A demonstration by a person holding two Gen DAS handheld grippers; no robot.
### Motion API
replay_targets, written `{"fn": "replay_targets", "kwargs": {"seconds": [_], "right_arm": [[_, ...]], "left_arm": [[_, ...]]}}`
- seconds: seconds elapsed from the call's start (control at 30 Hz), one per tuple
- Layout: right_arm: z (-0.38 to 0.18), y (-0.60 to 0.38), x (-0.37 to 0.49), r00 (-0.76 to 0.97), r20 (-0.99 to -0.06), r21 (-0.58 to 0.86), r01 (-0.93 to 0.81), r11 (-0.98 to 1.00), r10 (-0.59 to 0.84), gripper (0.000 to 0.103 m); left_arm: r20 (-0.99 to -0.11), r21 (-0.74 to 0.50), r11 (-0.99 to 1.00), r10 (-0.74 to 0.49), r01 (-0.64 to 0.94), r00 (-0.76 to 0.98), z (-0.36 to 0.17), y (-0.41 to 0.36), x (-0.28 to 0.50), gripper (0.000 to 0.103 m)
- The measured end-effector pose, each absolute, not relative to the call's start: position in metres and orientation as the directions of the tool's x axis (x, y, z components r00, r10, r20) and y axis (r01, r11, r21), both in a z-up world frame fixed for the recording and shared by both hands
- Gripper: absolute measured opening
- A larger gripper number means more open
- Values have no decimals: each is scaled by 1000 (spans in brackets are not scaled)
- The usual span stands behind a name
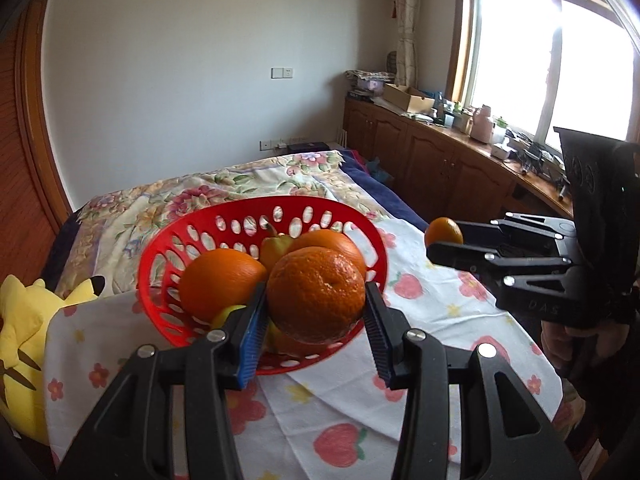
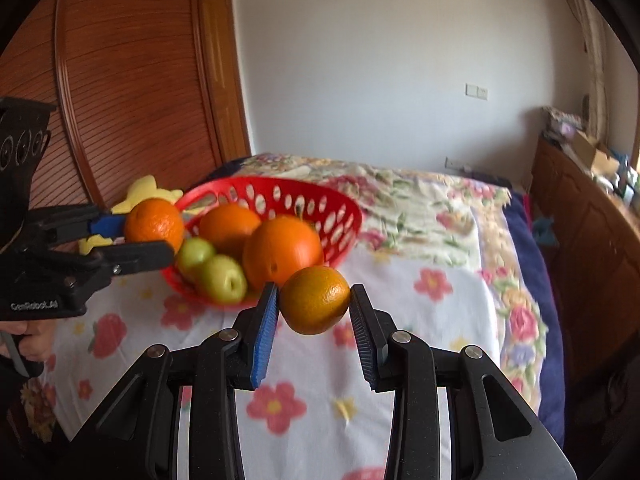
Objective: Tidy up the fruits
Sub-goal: 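Carry both mandarins up and over the red basket, then lower the mandarins into the basket and open both grippers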
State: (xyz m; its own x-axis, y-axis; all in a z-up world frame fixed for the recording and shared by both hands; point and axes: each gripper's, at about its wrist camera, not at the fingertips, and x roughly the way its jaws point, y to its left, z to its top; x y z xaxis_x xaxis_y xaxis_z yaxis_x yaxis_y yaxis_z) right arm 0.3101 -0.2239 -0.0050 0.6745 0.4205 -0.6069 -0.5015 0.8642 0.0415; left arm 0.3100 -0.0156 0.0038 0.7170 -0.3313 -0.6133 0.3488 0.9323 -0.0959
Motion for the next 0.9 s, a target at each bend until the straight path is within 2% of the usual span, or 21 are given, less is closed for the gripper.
{"fn": "replay_targets", "kwargs": {"seconds": [0.27, 0.9], "right_arm": [[0, -205, 356, 658, -600, 68, -523, 849, 454, 35], [-35, -174, 431, 580, -668, 121, -535, 836, 467, 36]], "left_arm": [[-610, -90, 947, -297, 308, 735, 0, 8, 330, 44], [-668, -92, 956, -266, 278, 694, -23, 13, 407, 45]]}}
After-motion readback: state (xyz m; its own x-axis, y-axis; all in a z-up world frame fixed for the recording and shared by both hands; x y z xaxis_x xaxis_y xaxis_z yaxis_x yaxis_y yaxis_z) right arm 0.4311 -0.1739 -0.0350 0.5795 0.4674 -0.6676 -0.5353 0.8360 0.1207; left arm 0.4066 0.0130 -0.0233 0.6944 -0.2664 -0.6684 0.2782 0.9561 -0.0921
